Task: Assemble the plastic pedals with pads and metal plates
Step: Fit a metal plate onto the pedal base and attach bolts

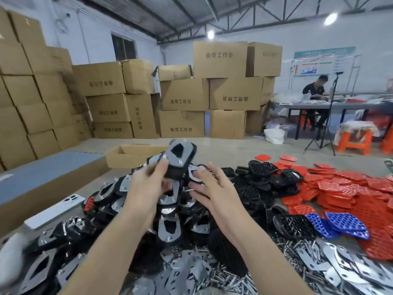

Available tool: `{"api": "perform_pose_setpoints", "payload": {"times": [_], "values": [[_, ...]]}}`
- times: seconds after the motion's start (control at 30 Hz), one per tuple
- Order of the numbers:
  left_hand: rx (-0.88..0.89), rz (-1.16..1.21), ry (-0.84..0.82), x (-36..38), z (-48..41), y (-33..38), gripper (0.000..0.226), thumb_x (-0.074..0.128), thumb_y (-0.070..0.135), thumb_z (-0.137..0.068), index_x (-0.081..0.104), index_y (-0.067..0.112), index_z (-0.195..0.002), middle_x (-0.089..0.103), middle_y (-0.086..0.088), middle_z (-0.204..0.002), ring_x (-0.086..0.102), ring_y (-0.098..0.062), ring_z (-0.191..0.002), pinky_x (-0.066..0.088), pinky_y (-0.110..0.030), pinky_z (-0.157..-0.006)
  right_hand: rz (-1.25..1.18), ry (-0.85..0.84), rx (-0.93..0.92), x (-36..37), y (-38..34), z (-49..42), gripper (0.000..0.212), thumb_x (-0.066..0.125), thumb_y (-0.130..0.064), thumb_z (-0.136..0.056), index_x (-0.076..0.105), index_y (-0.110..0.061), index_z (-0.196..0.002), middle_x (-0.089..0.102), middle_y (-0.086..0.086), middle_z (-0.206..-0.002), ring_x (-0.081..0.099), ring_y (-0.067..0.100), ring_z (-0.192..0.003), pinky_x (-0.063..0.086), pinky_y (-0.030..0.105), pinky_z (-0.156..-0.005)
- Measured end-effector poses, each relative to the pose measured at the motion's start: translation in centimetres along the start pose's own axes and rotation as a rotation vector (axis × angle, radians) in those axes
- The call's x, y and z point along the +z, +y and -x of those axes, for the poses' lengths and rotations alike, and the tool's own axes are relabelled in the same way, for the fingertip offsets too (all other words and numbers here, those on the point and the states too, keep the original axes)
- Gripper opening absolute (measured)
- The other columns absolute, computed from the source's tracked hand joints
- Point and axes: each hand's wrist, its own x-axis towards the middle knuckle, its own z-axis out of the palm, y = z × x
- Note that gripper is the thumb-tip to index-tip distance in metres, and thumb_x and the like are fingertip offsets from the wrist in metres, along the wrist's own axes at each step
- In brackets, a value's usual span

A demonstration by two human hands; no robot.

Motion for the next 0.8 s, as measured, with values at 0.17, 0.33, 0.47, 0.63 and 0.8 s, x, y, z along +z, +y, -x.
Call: {"api": "perform_pose_setpoints", "payload": {"times": [0.17,0.33,0.47,0.63,0.8], "values": [[-0.101,0.028,0.098,1.0,-5.5,4.0,0.047,0.057,0.017,-0.103,0.044,-0.003,-0.143,0.061,-0.011,-0.127,0.062,-0.022,-0.113,0.045,-0.041,-0.11,-0.01,0.116,0.0,-2.2,-1.2,-1.1,0.049,0.062,-0.033,-0.101,0.043,-0.03,-0.146,0.072,-0.001,-0.117,0.076,0.012,-0.096,0.061,0.026,-0.081],[0.108,-0.364,0.149,3.4,-2.7,1.3,0.037,0.048,0.027,-0.102,0.045,0.032,-0.139,0.051,0.012,-0.123,0.062,-0.019,-0.106,0.048,-0.031,-0.083,0.066,0.345,0.033,-9.4,0.0,0.0,0.032,0.061,-0.015,-0.101,0.058,-0.029,-0.129,0.079,-0.004,-0.1,0.077,0.014,-0.089,0.056,0.028,-0.084],[0.165,-0.609,-0.137,8.3,-1.5,-2.9,0.021,0.045,0.024,-0.104,0.053,0.032,-0.122,0.058,0.015,-0.11,0.057,0.002,-0.068,0.04,-0.017,-0.052,0.021,0.537,0.091,-14.4,0.8,1.4,0.029,0.052,-0.006,-0.104,0.059,-0.02,-0.128,0.074,0.006,-0.107,0.073,0.024,-0.097,0.055,0.029,-0.076],[0.049,-1.068,-0.413,14.2,-2.3,-8.7,0.041,0.045,0.038,-0.103,0.049,0.017,-0.138,0.056,-0.007,-0.13,0.055,-0.024,-0.117,0.047,-0.036,-0.097,0.01,0.574,0.146,-17.9,1.1,2.5,0.027,0.056,-0.002,-0.103,0.058,-0.014,-0.127,0.07,0.016,-0.116,0.067,0.029,-0.088,0.055,0.037,-0.084],[-0.005,-1.457,-0.323,17.3,-4.0,-10.6,0.066,0.031,0.072,-0.095,0.06,0.021,-0.126,0.052,-0.009,-0.138,0.038,-0.035,-0.134,0.029,-0.051,-0.108,0.064,0.585,0.133,-20.5,0.8,3.2,0.022,0.064,-0.009,-0.099,0.062,-0.022,-0.117,0.074,0.008,-0.099,0.071,0.019,-0.079,0.059,0.03,-0.072]]}}
